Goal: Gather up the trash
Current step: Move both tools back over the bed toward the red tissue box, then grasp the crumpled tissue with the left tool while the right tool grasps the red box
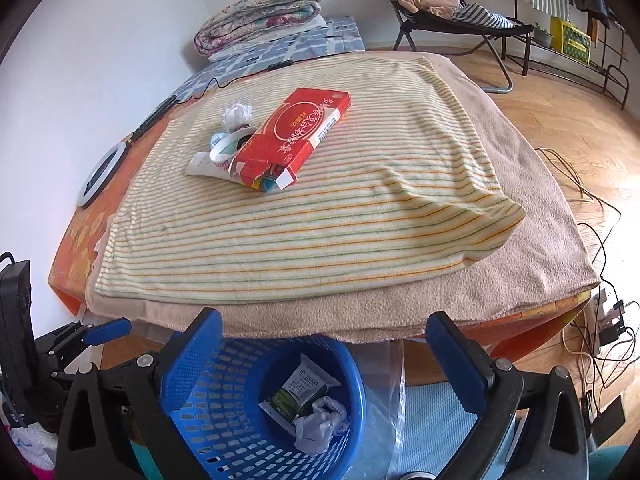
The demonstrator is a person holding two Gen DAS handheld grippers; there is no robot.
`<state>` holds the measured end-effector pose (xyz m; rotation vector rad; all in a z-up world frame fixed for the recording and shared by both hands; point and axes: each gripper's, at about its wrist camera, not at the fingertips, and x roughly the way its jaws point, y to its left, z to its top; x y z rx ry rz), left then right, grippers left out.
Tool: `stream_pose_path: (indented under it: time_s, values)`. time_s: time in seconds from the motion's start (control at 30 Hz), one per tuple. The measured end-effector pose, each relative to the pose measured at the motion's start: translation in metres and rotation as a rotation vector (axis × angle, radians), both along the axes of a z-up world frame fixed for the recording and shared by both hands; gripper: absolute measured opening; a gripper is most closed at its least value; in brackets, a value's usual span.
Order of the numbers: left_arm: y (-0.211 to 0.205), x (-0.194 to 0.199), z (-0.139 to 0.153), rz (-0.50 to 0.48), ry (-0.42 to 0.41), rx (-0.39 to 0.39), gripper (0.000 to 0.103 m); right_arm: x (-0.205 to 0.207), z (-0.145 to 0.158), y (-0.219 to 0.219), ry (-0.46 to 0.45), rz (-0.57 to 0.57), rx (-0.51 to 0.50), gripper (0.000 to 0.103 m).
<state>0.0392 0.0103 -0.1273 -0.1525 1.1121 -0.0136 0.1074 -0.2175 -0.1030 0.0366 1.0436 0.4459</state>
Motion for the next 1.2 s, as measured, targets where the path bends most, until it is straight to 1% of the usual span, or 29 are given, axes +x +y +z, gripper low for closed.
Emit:
stream_pose_path:
  time_s: [0.27,0.43,0.53,0.67,0.83,1.0,1.07,1.2]
  values:
    - [0.017,0.041,0.02,-0.011,-0.044,0.027,0.079,0.042,0.015,0.016,-0.013,-0.01,0.023,0.103]
    - [0.034,0.074,0.034,0.005,-0.078,0.031,0.079,0.072,0.022,0.031,-0.003,-0.026,0.032,0.103]
    - [0.044,0.097,0.041,0.006,-0.092,0.043,0.079,0.093,0.025,0.044,0.021,-0.031,0.035,0.103]
    - [0.058,0.132,0.047,0.023,-0.096,0.026,0.079,0.122,0.021,0.063,0.055,-0.045,0.029,0.103]
    - [0.074,0.174,0.045,0.063,-0.094,-0.019,0.079,0.156,0.007,0.08,0.099,-0.097,0.023,0.103]
    - [0.088,0.21,0.034,0.1,-0.076,-0.055,0.079,0.18,-0.008,0.088,0.126,-0.157,0.002,0.103]
    - [0.092,0.223,0.029,0.117,-0.064,-0.071,0.07,0.186,-0.011,0.093,0.12,-0.164,-0.019,0.103]
    - [0.096,0.241,0.02,0.135,-0.046,-0.104,0.07,0.197,-0.019,0.102,0.129,-0.172,-0.047,0.103]
